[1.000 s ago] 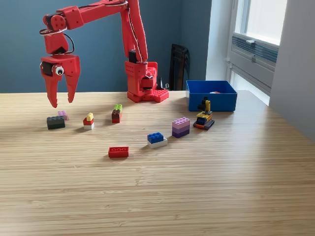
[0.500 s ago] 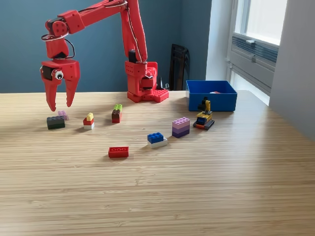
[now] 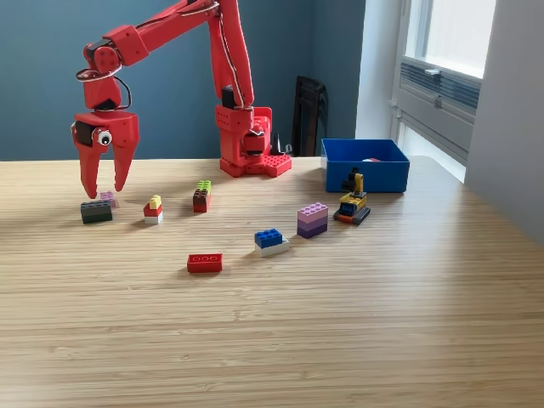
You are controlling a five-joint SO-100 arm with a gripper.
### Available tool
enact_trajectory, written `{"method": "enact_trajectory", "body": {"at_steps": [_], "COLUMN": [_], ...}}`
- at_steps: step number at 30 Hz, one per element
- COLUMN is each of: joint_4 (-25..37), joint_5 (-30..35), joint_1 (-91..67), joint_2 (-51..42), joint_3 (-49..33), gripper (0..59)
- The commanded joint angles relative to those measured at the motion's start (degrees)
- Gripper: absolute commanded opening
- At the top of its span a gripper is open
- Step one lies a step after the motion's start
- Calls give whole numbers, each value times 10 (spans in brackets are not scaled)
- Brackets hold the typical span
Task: Grasp a lego block and put it in the bin.
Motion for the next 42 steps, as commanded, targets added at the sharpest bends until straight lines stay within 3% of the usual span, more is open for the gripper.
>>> {"method": "enact_trajectory", "body": {"at_steps": [1, 14, 19, 24, 28, 30, 35, 42], "joint_4": [-11, -13, -14, -16, -17, -17, -15, -14], "joint_5": [1, 12, 0, 28, 33, 38, 61, 77], "joint_1": [5, 16, 17, 23, 24, 23, 23, 21], "joint_2": [8, 7, 7, 7, 7, 7, 7, 7], "joint_3": [1, 2, 18, 17, 17, 18, 18, 20], "gripper": [172, 117, 146, 246, 252, 222, 12, 1]}}
